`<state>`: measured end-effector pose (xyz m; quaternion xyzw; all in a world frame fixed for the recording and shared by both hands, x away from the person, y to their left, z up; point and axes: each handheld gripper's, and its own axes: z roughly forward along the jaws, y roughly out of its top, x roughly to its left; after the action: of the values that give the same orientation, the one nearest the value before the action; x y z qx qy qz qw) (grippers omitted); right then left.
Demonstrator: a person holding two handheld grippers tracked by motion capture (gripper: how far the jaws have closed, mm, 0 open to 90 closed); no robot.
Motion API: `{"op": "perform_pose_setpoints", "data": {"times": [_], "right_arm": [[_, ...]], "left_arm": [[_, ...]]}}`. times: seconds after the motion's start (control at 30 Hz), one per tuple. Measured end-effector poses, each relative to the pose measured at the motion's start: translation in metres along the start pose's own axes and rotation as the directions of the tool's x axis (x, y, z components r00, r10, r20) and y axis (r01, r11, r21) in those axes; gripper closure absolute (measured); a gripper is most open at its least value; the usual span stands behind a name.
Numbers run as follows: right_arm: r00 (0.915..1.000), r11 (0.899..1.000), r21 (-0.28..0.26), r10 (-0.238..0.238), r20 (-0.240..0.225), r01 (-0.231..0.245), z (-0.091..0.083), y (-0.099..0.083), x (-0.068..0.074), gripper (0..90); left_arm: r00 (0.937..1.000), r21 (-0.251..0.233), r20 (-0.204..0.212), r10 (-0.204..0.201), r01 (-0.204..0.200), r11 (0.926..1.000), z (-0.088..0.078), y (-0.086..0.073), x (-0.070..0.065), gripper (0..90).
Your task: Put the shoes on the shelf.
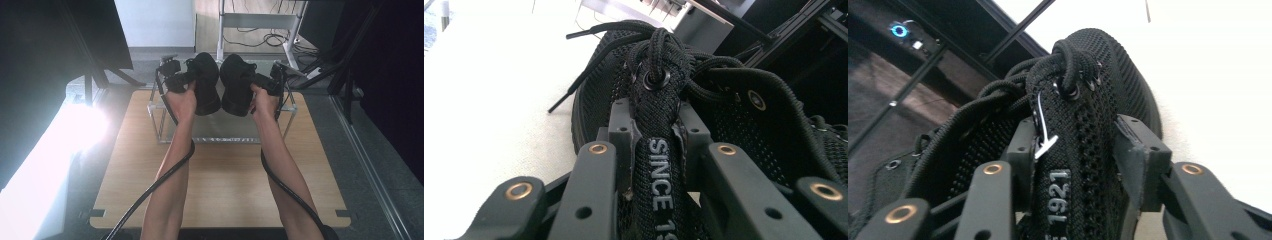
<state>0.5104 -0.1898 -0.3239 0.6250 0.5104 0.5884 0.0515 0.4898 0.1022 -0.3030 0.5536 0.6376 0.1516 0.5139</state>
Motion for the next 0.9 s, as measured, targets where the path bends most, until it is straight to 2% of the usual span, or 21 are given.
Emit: {"op": "perform_pose_setpoints", "data": {"times": [0.17,0.2,0.3,0.33,0.43,0.47,0.53,0.6,0.63,0.73,0.9], "right_arm": [[0.9999,1.000,0.011,-0.009,-0.011,0.009,0.003,-0.001,0.002,50.1],[0.9996,1.000,0.022,-0.019,-0.022,0.019,0.005,-0.003,0.004,46.3],[0.9995,0.999,0.030,-0.028,-0.017,0.029,0.007,-0.004,0.007,42.9],[0.9993,0.999,0.022,-0.023,-0.031,0.024,0.006,-0.004,0.006,39.6],[0.9976,1.000,0.019,-0.008,-0.068,0.010,0.005,-0.005,0.003,35.1],[0.9976,1.000,0.019,-0.008,-0.068,0.010,0.005,-0.005,0.003,35.1],[0.9948,1.000,0.011,0.007,-0.101,-0.006,0.004,-0.006,0.001,29.2],[0.9935,1.000,0.010,0.014,-0.113,-0.013,0.003,-0.007,0.001,28.4],[0.9900,0.999,0.002,0.032,-0.137,-0.032,0.000,-0.008,0.000,27.7],[0.9855,1.000,0.004,0.020,-0.169,-0.019,-0.006,-0.007,-0.003,28.4],[0.9816,1.000,0.002,0.000,-0.191,0.001,-0.015,-0.004,-0.007,28.4]], "left_arm": [[0.9994,0.013,0.032,0.009,-0.009,0.9999,0.002,0.000,-0.001,65.7],[0.9983,0.024,0.059,0.007,-0.009,0.9997,0.004,0.000,-0.002,58.5],[0.9977,0.018,0.067,0.004,-0.005,0.9998,0.004,-0.001,-0.002,53.5],[0.9946,0.021,0.102,-0.022,0.020,0.9996,0.004,-0.001,0.002,50.7],[0.9855,0.008,0.157,-0.064,0.063,0.9980,0.003,-0.002,0.008,45.0],[0.9855,0.008,0.157,-0.064,0.063,0.9980,0.003,-0.002,0.008,43.5],[0.9809,0.006,0.186,-0.056,0.056,0.9984,0.001,-0.003,0.010,40.8],[0.9790,0.006,0.197,-0.053,0.053,0.9986,0.000,-0.003,0.010,38.5],[0.9766,0.004,0.209,-0.051,0.051,0.9987,-0.001,-0.004,0.011,37.7],[0.9685,-0.001,0.241,-0.063,0.065,0.9979,-0.006,-0.006,0.018,35.8],[0.9644,-0.006,0.258,-0.056,0.060,0.9982,-0.013,-0.007,0.023,32.3]]}}
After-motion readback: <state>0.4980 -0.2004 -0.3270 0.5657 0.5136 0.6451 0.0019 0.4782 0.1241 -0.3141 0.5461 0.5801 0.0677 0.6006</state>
